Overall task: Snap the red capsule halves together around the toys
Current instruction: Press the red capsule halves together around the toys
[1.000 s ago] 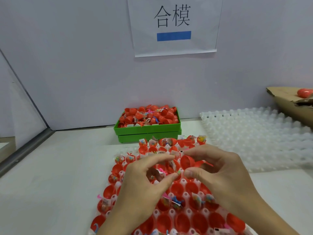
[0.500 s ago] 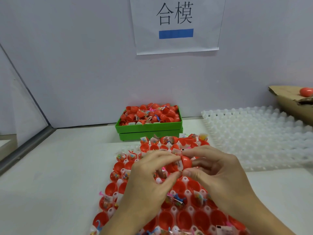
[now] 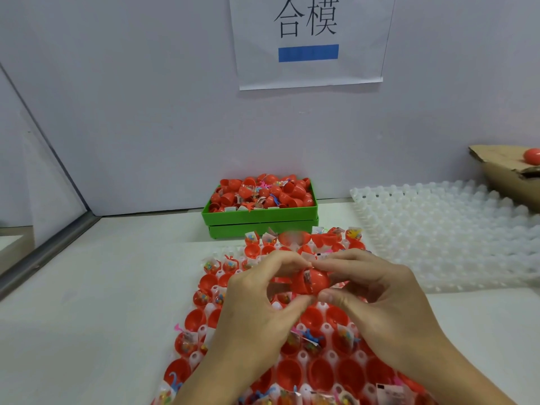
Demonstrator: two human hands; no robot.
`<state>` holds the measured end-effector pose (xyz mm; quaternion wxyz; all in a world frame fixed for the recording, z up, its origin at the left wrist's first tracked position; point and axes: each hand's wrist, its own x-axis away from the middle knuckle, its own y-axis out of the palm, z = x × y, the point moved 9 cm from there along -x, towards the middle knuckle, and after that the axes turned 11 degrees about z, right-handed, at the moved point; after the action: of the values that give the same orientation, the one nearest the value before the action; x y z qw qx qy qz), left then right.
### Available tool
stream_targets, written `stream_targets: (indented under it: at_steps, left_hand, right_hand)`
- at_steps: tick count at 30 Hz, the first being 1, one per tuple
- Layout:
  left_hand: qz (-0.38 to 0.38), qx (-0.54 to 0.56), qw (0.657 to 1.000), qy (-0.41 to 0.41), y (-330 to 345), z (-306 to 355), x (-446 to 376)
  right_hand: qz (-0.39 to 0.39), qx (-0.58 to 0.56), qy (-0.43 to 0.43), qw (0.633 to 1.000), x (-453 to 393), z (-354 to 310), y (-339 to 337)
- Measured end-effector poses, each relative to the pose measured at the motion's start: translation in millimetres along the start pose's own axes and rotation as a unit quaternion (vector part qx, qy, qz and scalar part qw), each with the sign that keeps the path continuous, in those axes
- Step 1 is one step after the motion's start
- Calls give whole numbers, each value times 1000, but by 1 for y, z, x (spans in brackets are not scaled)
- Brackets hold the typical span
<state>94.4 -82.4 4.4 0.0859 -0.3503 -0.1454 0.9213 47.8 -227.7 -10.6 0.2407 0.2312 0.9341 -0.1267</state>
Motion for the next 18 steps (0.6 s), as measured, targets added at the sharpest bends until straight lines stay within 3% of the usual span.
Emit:
stream_targets:
  at_steps: [18]
  left_hand:
    - [17, 109, 991, -76, -1, -14, -2]
  right_hand:
    - [30, -97, 35, 994, -2, 0, -3]
